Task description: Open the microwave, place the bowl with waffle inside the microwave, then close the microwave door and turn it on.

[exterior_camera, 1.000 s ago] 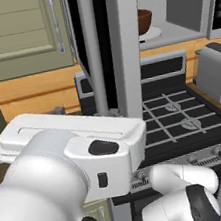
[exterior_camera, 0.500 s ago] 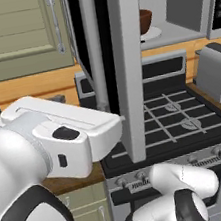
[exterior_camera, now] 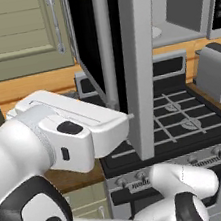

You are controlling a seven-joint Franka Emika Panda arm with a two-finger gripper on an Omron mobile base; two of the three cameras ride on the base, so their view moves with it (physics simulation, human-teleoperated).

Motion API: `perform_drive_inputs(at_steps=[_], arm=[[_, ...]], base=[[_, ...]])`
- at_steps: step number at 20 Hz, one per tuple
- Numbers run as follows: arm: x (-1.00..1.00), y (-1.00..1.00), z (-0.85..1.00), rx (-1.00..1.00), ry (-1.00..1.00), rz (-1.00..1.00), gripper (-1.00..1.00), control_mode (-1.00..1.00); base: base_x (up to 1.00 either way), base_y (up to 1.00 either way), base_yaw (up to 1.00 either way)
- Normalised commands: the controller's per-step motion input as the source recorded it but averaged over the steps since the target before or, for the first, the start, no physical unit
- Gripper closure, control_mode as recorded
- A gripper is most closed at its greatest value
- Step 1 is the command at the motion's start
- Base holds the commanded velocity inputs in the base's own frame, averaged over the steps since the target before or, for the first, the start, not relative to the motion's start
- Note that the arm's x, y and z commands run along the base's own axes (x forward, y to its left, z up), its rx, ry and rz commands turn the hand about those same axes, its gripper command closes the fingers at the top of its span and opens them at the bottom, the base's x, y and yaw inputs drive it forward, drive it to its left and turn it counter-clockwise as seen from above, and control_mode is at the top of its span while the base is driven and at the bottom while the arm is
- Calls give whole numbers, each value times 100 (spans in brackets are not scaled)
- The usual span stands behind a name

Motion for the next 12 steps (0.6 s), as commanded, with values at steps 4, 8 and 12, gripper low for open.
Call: perform_drive_inputs(at_steps=[4, 8, 12], arm=[[-5, 0, -16, -6, 0, -5, -100, -100], [-1, 36, -9, -8, 0, 0, -100, -100], [51, 22, -1, -1, 0, 0, -100, -100]], base=[[0, 0, 0], [0, 0, 0], [0, 0, 0]])
